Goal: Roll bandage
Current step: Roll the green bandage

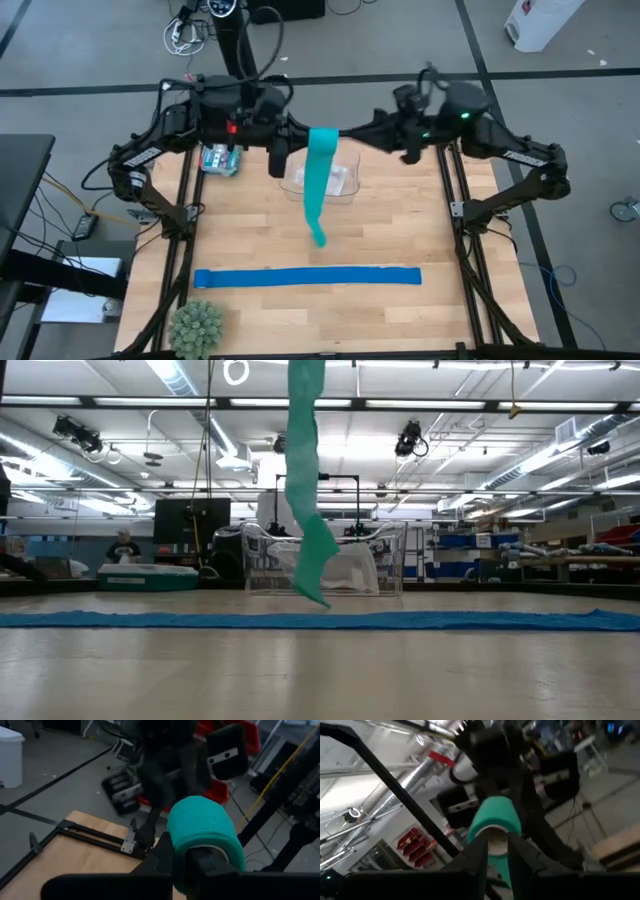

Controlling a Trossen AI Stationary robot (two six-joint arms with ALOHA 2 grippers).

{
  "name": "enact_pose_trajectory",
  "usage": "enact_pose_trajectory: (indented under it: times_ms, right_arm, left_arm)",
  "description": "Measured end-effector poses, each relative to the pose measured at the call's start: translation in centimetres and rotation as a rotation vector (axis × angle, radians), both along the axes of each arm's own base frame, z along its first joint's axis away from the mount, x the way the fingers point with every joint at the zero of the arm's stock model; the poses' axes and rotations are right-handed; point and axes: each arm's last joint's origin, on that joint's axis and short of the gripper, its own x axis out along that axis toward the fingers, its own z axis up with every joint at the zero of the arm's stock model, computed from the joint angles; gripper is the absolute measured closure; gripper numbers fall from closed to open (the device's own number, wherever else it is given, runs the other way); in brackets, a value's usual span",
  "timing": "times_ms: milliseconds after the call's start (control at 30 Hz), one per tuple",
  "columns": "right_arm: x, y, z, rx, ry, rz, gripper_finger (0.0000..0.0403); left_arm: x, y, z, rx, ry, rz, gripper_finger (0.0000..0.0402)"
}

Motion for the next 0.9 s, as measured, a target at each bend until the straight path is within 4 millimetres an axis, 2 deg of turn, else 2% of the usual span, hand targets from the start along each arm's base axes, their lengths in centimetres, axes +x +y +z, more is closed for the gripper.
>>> enact_pose_trajectory:
  times_ms: [100, 233, 400, 533, 700, 900]
  right_arm:
    - [-1.1, 0.0, 0.6, -0.037, -0.029, -0.017, 0.0324]
    - [-1.3, 0.3, 0.7, -0.082, -0.036, -0.01, 0.0319]
    - [-0.7, 1.2, 0.2, -0.149, -0.01, -0.008, 0.032]
    - [-0.3, 1.7, -1.1, -0.195, 0.112, -0.069, 0.032]
    - [0.2, 2.0, -2.1, -0.239, 0.196, -0.092, 0.032]
    - [1.2, 1.8, -2.7, -0.307, 0.215, -0.123, 0.0321]
  left_arm:
    - [-0.4, 0.5, 0.3, -0.041, -0.022, 0.018, 0.0382]
    - [-0.6, 1.4, 0.4, -0.117, -0.034, 0.006, 0.0383]
    - [-0.7, 2.0, 0.5, -0.165, -0.039, 0.015, 0.0383]
    - [-0.8, 2.4, 0.5, -0.185, -0.045, 0.029, 0.0383]
    - [-0.8, 2.5, 0.5, -0.185, -0.047, 0.026, 0.0383]
    - [-0.8, 2.4, 0.6, -0.186, -0.053, 0.021, 0.0383]
